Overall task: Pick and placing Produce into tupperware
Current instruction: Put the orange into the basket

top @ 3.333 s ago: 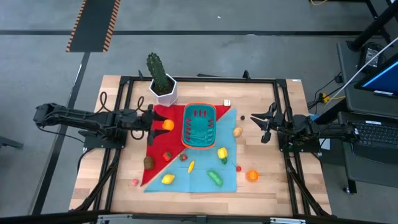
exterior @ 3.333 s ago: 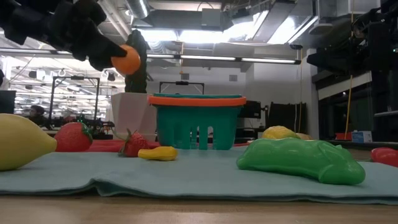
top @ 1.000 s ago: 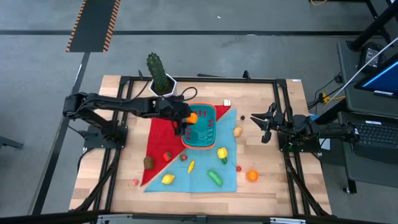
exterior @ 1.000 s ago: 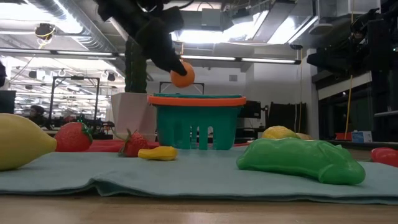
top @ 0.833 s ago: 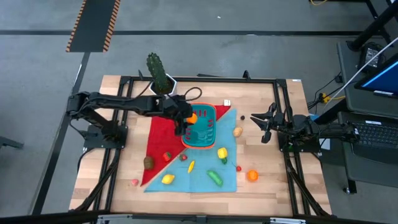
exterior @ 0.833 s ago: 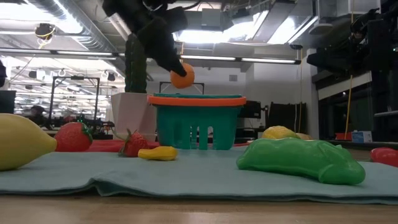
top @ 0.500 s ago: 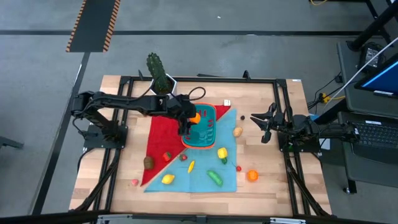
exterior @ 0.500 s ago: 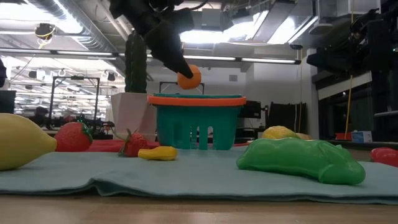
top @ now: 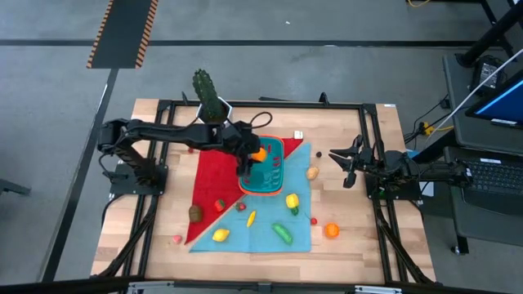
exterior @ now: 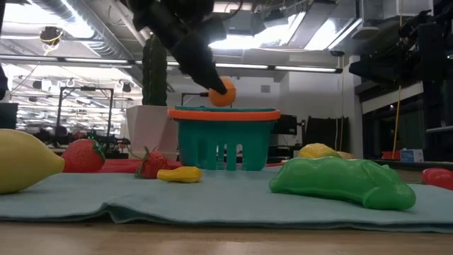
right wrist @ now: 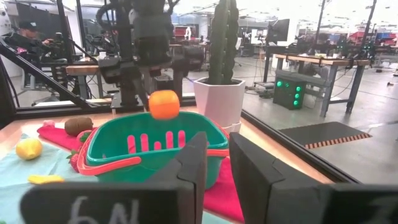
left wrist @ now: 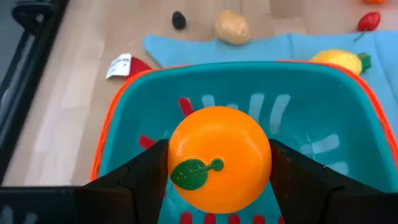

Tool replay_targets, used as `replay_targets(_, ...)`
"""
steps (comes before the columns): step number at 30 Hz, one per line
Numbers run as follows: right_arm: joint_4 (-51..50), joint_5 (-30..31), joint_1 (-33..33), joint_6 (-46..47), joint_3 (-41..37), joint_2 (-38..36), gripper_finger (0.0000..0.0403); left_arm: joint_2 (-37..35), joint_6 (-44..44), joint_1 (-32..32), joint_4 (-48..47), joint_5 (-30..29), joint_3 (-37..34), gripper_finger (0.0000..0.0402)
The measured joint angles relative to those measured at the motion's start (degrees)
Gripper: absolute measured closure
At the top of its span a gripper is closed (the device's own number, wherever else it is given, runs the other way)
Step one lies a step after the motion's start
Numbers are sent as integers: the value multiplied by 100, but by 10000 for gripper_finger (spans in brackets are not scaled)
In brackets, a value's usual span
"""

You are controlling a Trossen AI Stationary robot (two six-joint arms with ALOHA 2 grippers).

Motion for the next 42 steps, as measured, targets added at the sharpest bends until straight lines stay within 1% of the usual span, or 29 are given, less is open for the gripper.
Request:
replay_targets(5, 6, 0, 0, -1, 0, 64, 330, 332, 7, 39, -109, 9, 63, 167)
replay_targets(8, -5, 0, -1, -5, 0, 83, 330, 571, 62, 41, -127, 40, 276, 167)
replay_targets(14, 0, 1, -1, -3, 0, 83, 330, 1094, 111, 37, -533, 49, 787, 167)
replay_targets(20, 0, 0, 1, -5, 0, 83, 330, 1517, 137, 36, -645, 49, 1013, 167)
replay_targets(29, 2, 2, 1, -25, 0, 220, 330, 1613, 210, 19, -631, 44, 1021, 167)
replay_targets(34, 9, 2, -1, -27, 0, 330, 330, 1613, 212, -58, -628, -132, 1021, 167)
replay_targets(37, 4, 2, 0, -26, 0, 367, 330, 1613, 214, -136, -602, -335, 1021, 167)
replay_targets(42, 1, 2, -1, -27, 0, 372, 330, 1643, 212, -203, -591, -359, 1021, 167)
